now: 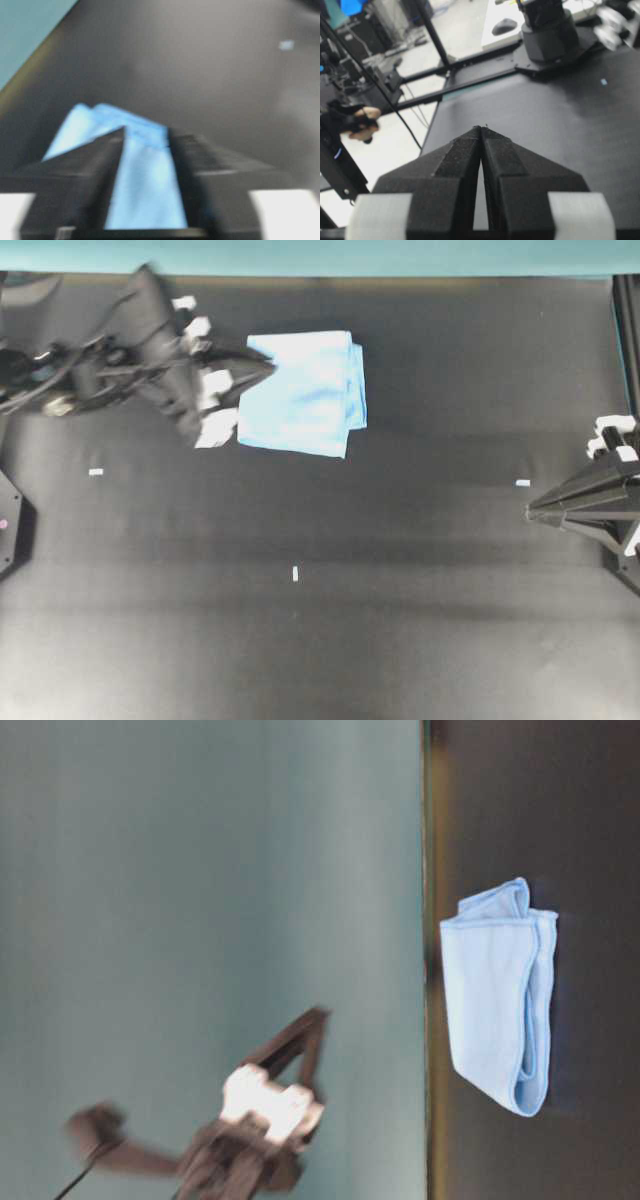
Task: Push a blue cloth with the left arm to wipe the desk.
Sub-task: 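Move the left gripper toward the folded blue cloth, then lower the left gripper onto the blue cloth's left side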
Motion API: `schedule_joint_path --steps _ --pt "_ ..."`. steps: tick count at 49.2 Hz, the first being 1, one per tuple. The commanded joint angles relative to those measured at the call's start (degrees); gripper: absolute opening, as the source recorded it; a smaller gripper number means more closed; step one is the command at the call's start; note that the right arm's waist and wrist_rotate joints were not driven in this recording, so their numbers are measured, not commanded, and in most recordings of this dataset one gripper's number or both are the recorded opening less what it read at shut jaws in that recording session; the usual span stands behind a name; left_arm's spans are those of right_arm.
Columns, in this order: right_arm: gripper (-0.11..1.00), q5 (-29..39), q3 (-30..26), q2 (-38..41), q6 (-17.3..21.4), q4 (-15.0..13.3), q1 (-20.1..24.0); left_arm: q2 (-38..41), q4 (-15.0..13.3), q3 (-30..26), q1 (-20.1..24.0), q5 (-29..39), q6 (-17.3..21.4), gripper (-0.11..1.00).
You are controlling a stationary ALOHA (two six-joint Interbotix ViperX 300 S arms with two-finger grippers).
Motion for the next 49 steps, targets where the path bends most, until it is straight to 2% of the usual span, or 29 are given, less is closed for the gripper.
schedule_joint_path --steps 1,6,10,19,29,49 --pt "0.00 0.35 -1.23 0.26 0.00 0.00 0.00 4.48 0.18 -3.52 1.32 1.05 0.26 0.54" --pt "0.00 0.70 -1.14 0.26 0.09 0.00 -0.09 9.23 0.26 -6.15 2.46 2.64 0.70 0.80" --pt "0.00 0.70 -1.14 0.18 0.09 0.00 0.00 12.57 0.26 -7.82 2.99 2.99 1.05 0.90" --pt "0.00 0.70 -1.14 0.18 0.00 -0.09 -0.09 18.63 0.18 -10.46 3.34 2.99 2.81 0.88" --pt "0.00 1.05 -1.14 0.18 0.09 0.00 -0.09 20.74 0.26 -11.07 3.34 3.60 2.99 0.88" --pt "0.00 1.23 -1.14 0.18 0.00 -0.09 0.00 20.30 0.26 -7.29 3.34 4.92 3.08 0.88"
